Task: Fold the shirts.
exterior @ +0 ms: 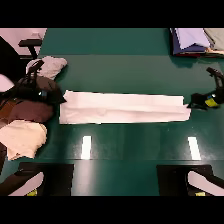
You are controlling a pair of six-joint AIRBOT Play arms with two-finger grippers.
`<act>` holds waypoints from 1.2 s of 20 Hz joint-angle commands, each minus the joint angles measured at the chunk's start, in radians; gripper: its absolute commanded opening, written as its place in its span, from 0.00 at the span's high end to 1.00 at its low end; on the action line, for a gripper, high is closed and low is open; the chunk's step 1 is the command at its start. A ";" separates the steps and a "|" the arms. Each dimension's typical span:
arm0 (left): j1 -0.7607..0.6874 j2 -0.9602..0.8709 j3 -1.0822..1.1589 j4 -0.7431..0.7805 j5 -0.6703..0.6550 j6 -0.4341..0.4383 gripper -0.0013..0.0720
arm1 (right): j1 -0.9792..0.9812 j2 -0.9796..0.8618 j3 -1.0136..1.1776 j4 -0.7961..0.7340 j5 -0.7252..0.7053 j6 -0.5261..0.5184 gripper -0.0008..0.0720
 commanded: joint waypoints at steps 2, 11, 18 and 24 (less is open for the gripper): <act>0.001 -0.282 0.118 -0.011 0.173 0.052 0.94 | 0.035 -0.265 0.165 0.077 -0.047 0.003 0.97; 0.000 -0.359 0.261 -0.052 0.053 0.052 0.31 | -0.182 -0.332 0.150 0.270 -0.010 -0.140 0.33; -0.154 -0.363 0.262 -0.077 0.121 0.050 0.93 | -0.344 -0.392 -0.023 0.312 -0.022 -0.223 0.29; -0.371 -0.437 0.261 -0.084 0.254 -0.064 0.94 | -0.217 -0.466 -0.025 0.454 -0.104 -0.262 0.75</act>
